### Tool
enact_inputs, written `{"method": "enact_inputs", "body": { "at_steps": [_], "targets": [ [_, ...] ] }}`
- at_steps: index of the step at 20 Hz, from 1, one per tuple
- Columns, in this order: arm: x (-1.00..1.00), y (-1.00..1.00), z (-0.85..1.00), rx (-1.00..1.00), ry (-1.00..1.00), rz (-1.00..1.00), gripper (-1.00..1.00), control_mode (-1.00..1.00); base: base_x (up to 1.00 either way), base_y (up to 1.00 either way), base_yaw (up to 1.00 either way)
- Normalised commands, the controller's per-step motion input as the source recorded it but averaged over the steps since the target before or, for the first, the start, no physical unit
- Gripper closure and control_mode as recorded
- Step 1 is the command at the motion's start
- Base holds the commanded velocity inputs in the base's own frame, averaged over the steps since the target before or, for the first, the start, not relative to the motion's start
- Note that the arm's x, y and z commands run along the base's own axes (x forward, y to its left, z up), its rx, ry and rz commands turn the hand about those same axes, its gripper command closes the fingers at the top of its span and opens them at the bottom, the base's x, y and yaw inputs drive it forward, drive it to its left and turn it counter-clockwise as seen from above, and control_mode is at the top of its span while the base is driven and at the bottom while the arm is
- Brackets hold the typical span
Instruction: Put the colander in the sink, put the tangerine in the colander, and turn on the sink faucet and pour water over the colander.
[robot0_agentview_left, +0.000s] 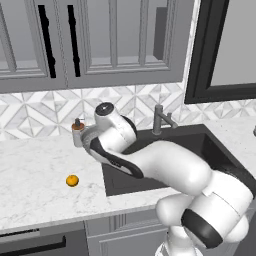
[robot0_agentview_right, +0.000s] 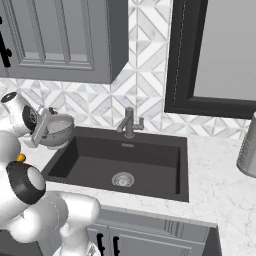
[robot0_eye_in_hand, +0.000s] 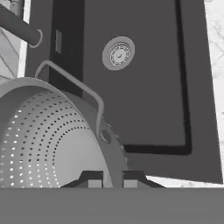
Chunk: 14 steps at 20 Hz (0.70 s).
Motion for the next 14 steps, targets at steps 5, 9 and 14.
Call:
{"method": "enact_inputs", "body": {
  "at_steps": [5,9,14],
  "targets": [
    [-0.18,-0.62,0.02,0.06,0.04,-0.59,1.0,-1.0,0.0,0.0,0.0],
    [-0.08,-0.24,-0.06,0.06,0.01,-0.52,1.0,-1.0,0.0,0.0,0.0],
    [0.06,0.0,-0.2,0.05,0.0,-0.44,1.0,-1.0,0.0,0.0,0.0]
  ]
}}
